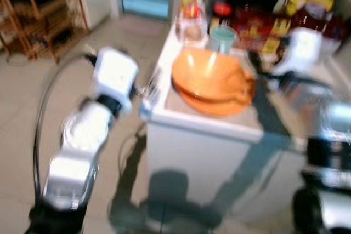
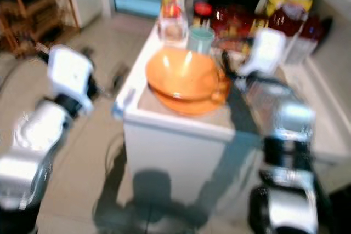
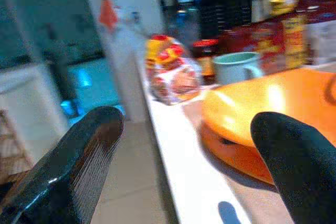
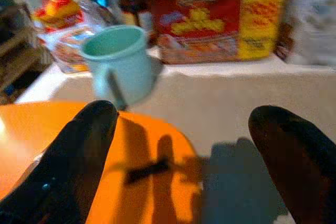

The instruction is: Setting the table

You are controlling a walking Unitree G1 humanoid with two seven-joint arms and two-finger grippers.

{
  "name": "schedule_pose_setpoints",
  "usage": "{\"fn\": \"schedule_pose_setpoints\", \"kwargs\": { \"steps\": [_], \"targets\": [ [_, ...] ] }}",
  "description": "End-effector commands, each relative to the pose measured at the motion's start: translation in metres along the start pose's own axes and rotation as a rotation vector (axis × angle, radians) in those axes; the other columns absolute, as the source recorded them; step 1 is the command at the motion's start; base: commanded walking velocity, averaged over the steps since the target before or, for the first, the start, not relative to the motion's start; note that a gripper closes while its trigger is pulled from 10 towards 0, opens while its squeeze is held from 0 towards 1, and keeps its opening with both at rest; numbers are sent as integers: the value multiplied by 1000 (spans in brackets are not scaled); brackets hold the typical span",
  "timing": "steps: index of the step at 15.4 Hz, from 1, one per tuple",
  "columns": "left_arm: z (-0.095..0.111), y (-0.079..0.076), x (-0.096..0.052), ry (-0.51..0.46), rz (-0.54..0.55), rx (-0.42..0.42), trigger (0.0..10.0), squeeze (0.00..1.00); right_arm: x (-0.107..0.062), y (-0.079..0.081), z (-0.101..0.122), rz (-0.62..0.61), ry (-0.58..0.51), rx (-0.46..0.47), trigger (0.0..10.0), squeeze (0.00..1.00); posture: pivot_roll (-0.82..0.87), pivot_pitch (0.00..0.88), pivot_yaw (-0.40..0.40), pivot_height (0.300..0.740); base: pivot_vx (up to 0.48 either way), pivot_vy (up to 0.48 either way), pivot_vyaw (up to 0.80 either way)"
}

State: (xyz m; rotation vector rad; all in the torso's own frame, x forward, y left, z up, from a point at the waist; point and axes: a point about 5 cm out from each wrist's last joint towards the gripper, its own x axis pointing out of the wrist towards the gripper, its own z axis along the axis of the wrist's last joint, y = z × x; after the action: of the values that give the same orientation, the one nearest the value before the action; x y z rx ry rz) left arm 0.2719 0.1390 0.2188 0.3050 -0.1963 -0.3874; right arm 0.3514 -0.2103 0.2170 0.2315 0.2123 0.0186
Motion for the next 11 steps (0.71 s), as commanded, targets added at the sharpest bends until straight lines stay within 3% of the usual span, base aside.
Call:
{"fn": "schedule_pose_setpoints", "kwargs": {
  "steps": [1,5,6,7,9,11],
  "targets": [
    [6,0,-6,-27,-45,-5,10000,0,-4,6,5,60,32,20,10000,1000,91,0,-112,740,0,0,0],
    [6,-11,-6,-13,-188,-42,10000,0,0,-4,3,122,216,210,10000,1000,82,0,-91,740,0,0,0],
    [6,-11,-6,-14,-204,-34,10000,0,3,-6,2,110,231,229,10000,733,85,0,-93,740,0,0,0],
    [6,-9,-6,-10,-199,-31,10000,0,7,-4,1,116,239,230,10000,0,84,0,-93,740,0,0,0],
    [6,-8,-7,-6,-193,-32,10000,0,13,9,-4,176,280,255,10000,0,111,0,-110,740,0,0,0],
    [6,-8,-8,4,-188,-41,10000,0,22,22,-8,259,304,347,10000,0,118,0,-104,740,0,0,0]
  ]
}}
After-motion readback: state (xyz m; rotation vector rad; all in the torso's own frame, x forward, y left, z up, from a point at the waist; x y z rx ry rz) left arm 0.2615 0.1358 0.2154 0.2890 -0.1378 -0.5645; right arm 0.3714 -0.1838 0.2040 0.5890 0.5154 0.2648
